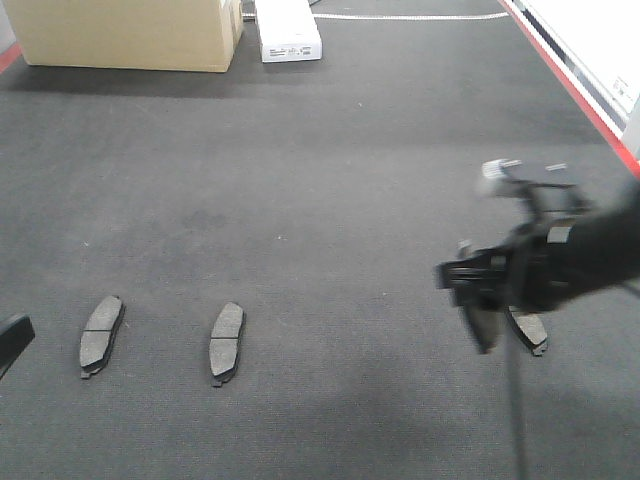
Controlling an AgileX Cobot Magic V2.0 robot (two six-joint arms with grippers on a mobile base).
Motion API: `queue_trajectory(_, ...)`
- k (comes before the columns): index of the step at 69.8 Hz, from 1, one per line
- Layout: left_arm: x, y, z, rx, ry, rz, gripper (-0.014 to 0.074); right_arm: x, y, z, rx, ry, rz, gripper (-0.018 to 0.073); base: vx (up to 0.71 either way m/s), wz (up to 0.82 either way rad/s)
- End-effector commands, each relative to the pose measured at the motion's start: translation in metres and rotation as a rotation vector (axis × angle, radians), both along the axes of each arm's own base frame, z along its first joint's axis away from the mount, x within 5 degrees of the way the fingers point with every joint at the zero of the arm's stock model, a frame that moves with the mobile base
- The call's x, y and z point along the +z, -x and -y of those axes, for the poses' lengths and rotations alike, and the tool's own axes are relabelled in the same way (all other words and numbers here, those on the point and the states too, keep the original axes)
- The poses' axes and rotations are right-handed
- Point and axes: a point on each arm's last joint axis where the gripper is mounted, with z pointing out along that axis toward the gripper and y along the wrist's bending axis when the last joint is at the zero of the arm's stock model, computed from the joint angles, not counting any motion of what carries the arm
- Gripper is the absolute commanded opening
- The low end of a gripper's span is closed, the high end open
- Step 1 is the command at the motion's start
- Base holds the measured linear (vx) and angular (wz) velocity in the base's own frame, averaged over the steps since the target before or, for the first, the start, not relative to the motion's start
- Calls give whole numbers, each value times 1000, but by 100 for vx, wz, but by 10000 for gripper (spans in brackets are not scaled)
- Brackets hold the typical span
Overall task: Move and align brake pads A on conveyor
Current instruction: 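Lower the right gripper's pad onto the belt beside the other pad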
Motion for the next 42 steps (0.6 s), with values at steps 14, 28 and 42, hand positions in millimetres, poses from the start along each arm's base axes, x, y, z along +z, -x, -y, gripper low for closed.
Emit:
queue_trajectory(14,14,-1,1,-10,40,79,412,-24,-42,-47,-67,64,-38,29,0,0)
queue_trajectory(28,14,-1,1,-10,40,79,412,-50,-61,-61,-103,54,-109,58,0,0)
queue_trajectory(42,14,-1,1,-10,40,79,412,-66,-74,-65,-105,70,-143,225,0,0)
